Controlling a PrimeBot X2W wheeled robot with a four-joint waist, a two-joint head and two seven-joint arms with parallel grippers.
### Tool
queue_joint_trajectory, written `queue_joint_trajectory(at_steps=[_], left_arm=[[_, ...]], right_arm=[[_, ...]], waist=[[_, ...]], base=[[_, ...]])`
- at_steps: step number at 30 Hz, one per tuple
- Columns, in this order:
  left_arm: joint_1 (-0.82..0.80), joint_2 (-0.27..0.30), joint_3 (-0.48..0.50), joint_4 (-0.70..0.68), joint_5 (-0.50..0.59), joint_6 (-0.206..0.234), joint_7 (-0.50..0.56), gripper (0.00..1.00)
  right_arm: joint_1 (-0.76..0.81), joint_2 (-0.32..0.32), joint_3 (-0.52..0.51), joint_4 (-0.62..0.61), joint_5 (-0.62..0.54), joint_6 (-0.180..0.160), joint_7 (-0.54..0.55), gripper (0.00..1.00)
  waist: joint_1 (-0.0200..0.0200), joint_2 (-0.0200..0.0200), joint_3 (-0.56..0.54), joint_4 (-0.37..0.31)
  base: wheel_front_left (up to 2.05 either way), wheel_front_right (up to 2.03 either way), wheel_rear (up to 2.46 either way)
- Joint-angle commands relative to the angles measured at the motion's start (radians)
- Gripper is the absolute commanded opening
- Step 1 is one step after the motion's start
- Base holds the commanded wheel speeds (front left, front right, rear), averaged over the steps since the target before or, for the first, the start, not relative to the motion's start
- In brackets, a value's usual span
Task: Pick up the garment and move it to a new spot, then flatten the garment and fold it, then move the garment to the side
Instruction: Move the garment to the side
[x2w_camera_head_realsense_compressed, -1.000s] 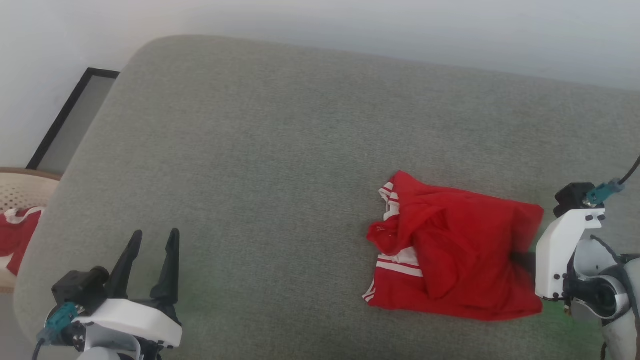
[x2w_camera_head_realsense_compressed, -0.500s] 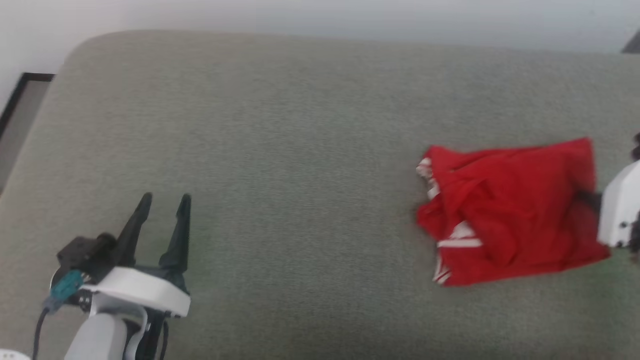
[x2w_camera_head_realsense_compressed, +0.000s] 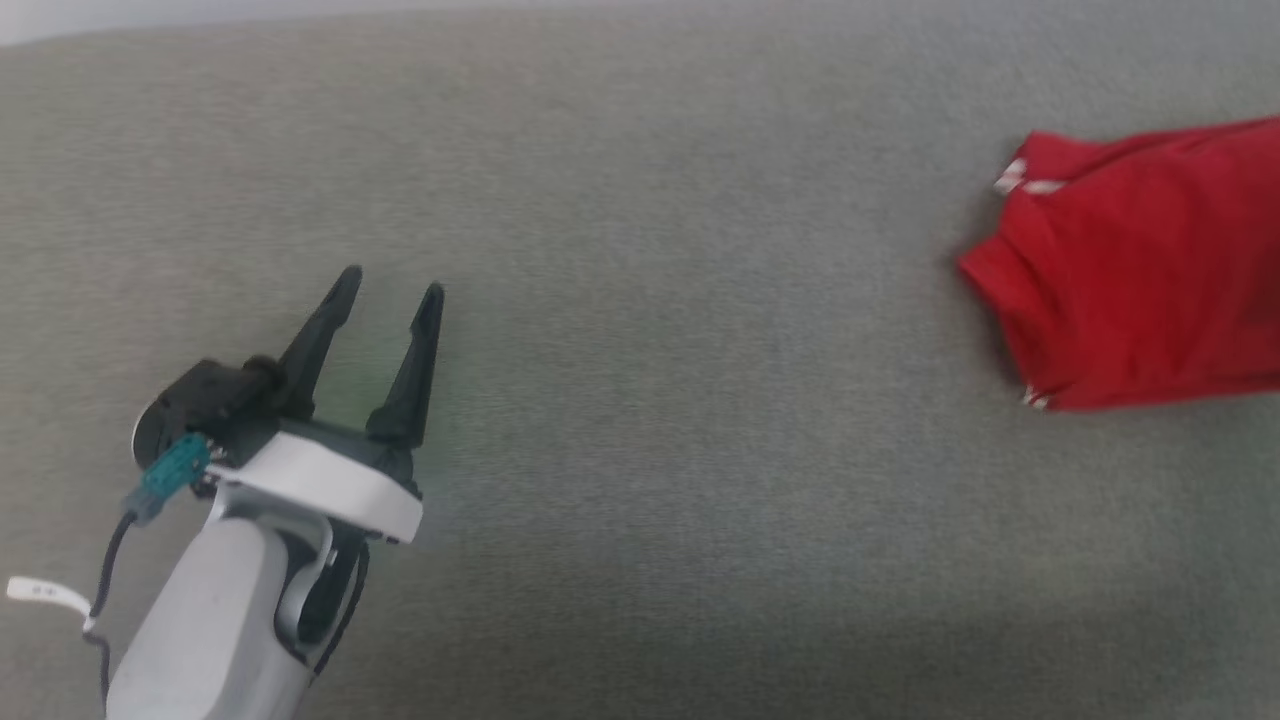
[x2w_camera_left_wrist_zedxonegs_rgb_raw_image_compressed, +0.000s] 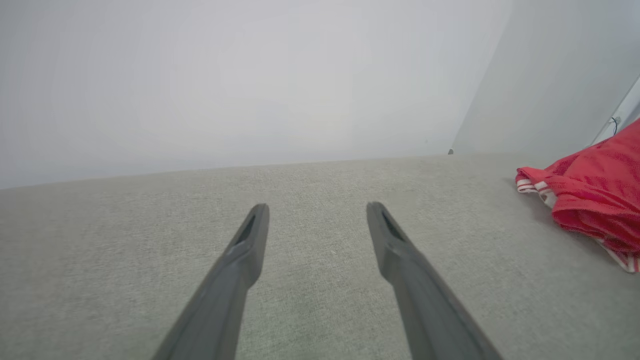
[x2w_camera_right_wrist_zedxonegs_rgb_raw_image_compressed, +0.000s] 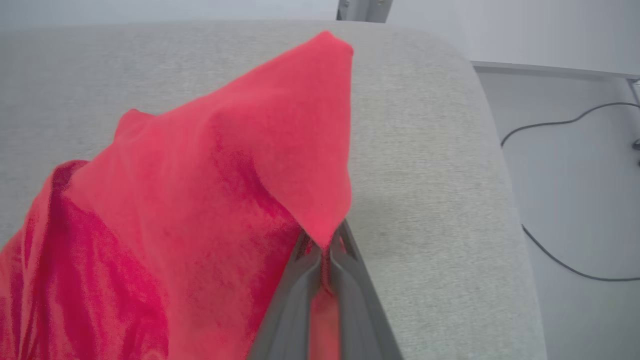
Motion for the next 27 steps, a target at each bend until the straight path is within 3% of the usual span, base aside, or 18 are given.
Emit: queue_joint_trajectory(at_steps=[1,14,27], left_arm=[[-0.027,0.007,-0.011,-0.001,-0.004,-0.001,-0.004,1.00],[-0.175,0.061,-0.147,0.013,-0.017,-0.001,-0.004,1.00],[-0.261,0.093,-0.218,0.017,-0.034,-0.001,-0.004,1.00]], right_arm=[[-0.029,-0.011,0.001,0.016,-0.010,0.000,-0.024,0.00],[-0.208,-0.094,0.046,0.204,-0.100,0.000,-0.249,0.00],[-0.328,-0.077,0.074,0.432,-0.222,0.000,-0.445,0.00]], waist=[[0.0000,0.0000,0.037,-0.039],[0.0000,0.0000,0.152,-0.137],[0.0000,0.0000,0.229,-0.156]], base=[[0.00,0.00,0.00],[0.00,0.00,0.00],[0.00,0.00,0.00]])
